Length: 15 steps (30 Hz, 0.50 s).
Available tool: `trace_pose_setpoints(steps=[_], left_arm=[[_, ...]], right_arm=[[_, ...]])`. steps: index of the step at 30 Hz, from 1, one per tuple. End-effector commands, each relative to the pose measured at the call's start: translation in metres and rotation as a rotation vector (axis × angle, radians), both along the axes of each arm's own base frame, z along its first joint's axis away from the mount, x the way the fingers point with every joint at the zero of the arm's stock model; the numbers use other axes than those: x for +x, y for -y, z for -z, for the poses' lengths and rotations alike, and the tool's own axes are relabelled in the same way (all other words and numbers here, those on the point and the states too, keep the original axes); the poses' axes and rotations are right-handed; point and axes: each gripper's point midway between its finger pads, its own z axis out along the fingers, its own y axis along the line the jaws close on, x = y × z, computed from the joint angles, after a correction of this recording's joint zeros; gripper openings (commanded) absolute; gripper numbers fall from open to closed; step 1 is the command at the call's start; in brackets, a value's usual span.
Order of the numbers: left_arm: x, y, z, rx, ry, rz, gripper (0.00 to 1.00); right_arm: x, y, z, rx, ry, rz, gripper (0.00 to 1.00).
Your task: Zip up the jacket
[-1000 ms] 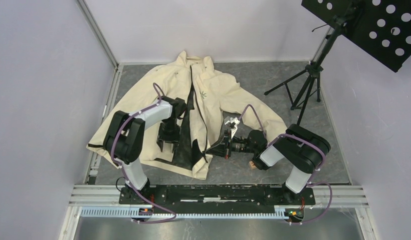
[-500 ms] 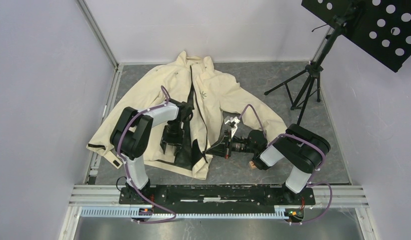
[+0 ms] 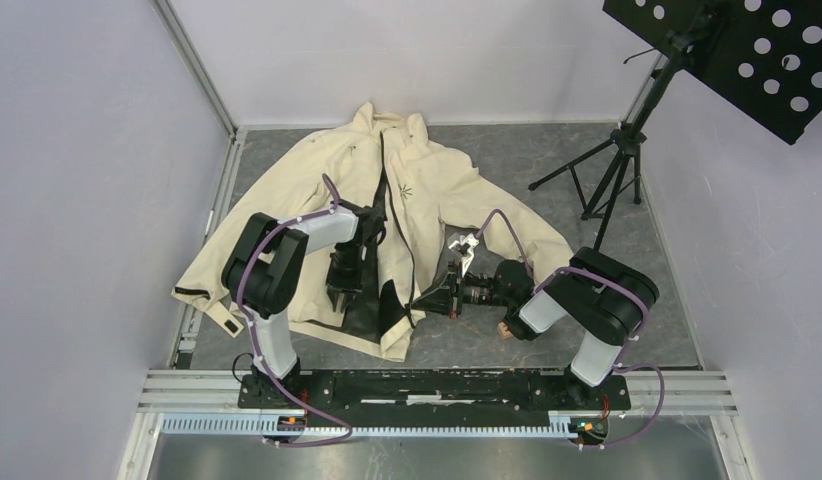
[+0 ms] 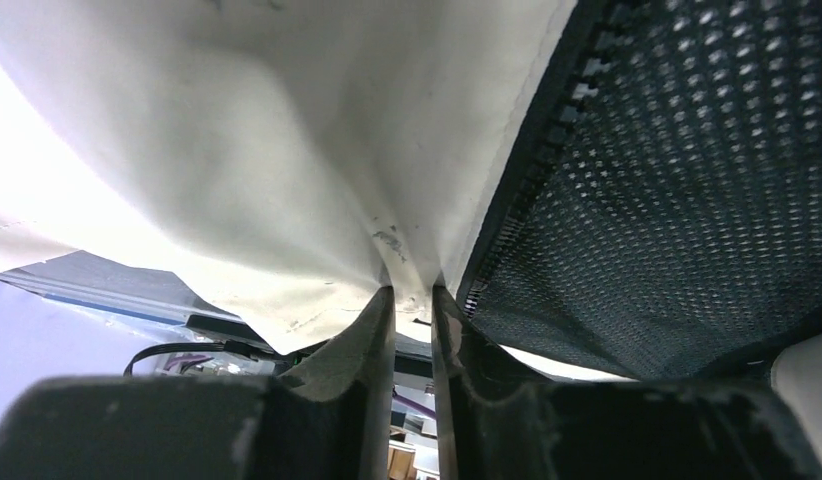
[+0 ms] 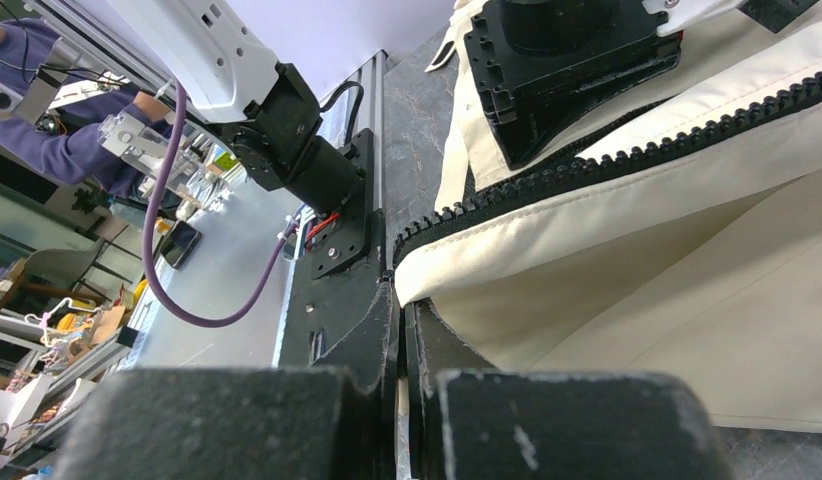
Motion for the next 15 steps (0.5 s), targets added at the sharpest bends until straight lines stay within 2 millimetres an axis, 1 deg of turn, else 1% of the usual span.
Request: trace_pose_setpoints(steps=[1,2,3,7,9,11,15], left_arm=[[0.013,0.002,0.006,-0.001,0.089,-0.033,0.23],[0.013,0.002,0.006,0.000,0.089,-0.033,0.24],[0.013,0.002,0.005,-0.003,0.087,-0.034,0.26],[0.009,-0.002,-0.007,0.011,0.093,-0.039,0.47],[0.007,-0.003,-0.015,0.007,0.101,-0.042,0.53],[0.007,-0.002,-0.021,-0.005,0.114,-0.045,0.56],[0.006,0.000,-0.023,-0.018,0.118,-0.047,0.57]], right_arm=[[-0.005,0.004,-0.069,0.256,0.265,-0.010,0.00],[-0.005,0.004,-0.069,0.256,0.263,-0.010,0.00],[-0.006,0.004,-0.069,0.257,0.266,-0.012,0.00],[-0.006,0.004,-0.069,0.257,0.265,-0.014,0.00],[-0.006,0.004,-0.069,0.259,0.263,-0.013,0.00],[-0.006,0.004,-0.070,0.262,0.261,-0.015,0.00],[-0.007,0.003,-0.071,0.269,0.260,-0.019,0.00]])
